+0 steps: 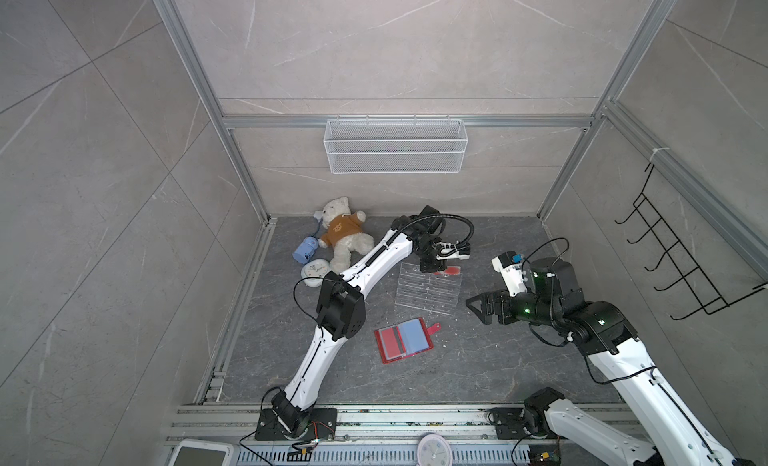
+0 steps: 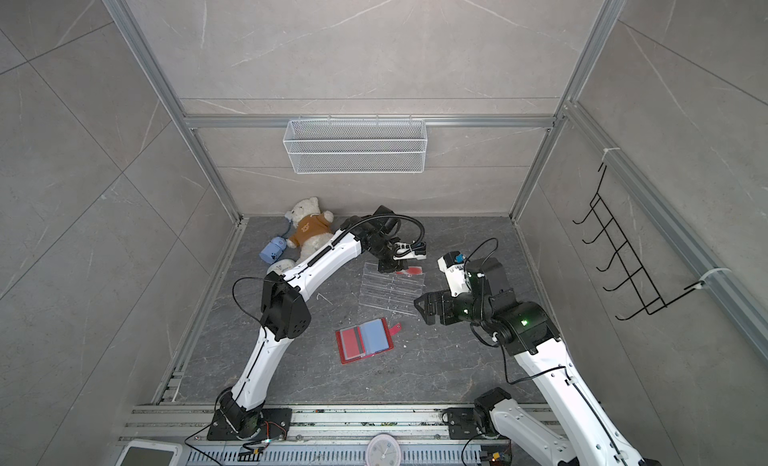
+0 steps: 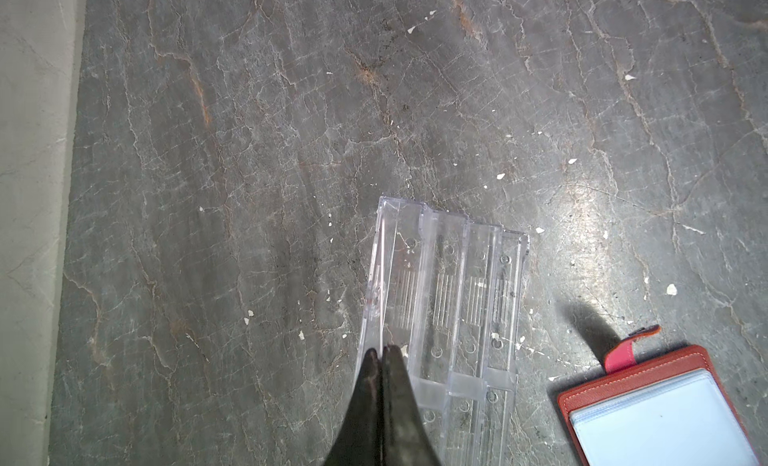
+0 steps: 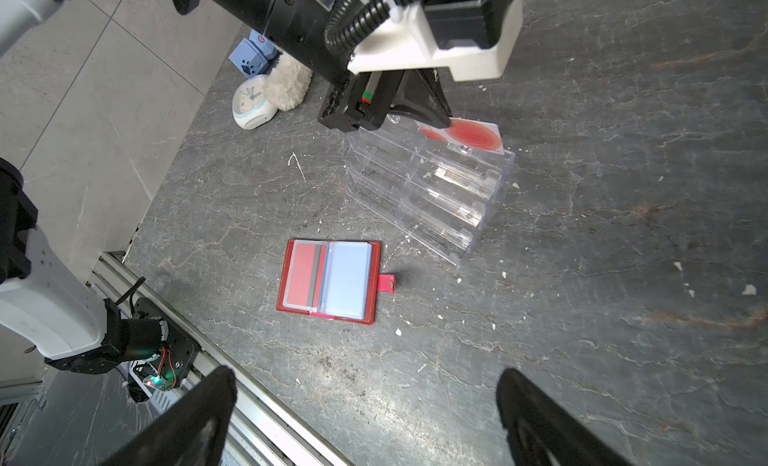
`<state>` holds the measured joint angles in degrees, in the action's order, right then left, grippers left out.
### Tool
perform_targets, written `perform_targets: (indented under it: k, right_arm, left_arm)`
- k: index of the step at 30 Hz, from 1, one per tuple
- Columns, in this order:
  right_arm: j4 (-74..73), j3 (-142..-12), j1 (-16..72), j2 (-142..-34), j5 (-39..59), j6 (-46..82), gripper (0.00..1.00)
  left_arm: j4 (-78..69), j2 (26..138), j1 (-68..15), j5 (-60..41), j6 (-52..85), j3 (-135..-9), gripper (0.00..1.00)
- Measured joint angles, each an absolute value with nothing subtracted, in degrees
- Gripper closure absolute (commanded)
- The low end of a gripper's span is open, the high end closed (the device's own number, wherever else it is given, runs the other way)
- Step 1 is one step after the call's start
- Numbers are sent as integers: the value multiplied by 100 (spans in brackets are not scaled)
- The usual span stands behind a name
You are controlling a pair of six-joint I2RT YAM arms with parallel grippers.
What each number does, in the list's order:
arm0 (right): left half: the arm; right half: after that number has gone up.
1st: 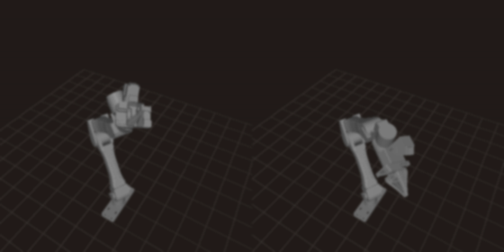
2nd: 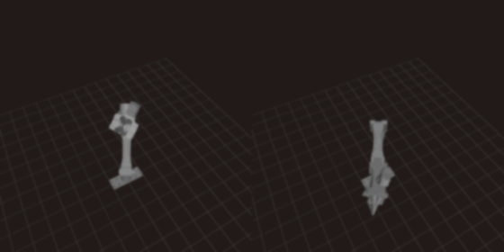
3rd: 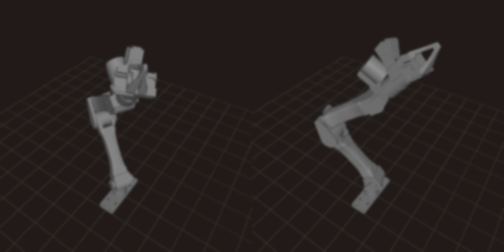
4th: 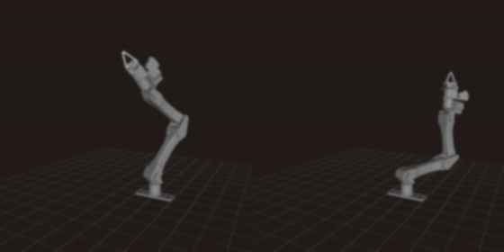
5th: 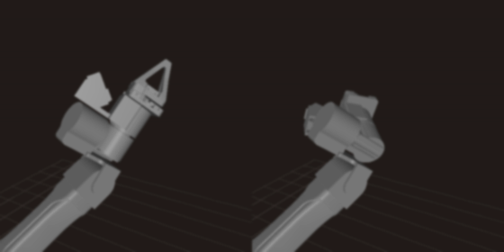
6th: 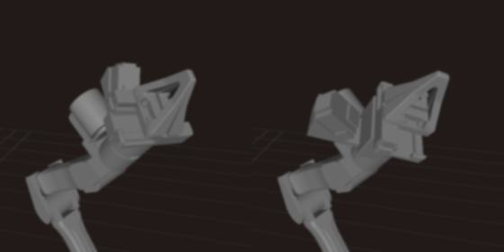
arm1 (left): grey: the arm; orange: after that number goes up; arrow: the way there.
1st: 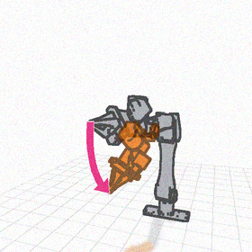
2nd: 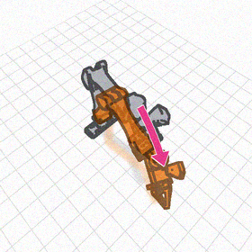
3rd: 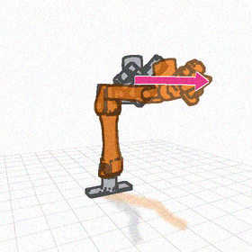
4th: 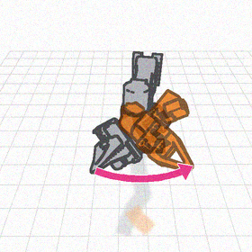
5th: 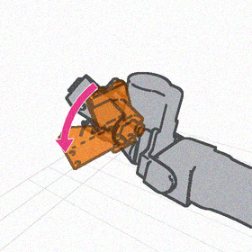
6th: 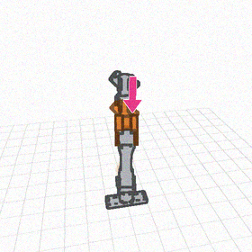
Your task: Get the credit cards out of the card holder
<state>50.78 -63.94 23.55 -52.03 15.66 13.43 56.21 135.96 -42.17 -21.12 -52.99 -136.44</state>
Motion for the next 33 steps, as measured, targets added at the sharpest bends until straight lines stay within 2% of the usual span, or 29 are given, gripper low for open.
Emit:
perform_targets:
  k: [25, 33]
  right_arm:
    - [5081, -6326, 2355, -5201, 1479, 1343, 0]
    - [5081, -6326, 2355, -5203, 1457, 1343, 0]
  left_arm:
    - [5588, 13625, -4313, -2112, -5304, -13537, 100]
    - [5505, 13627, -4322, -2058, -5336, -13417, 87]
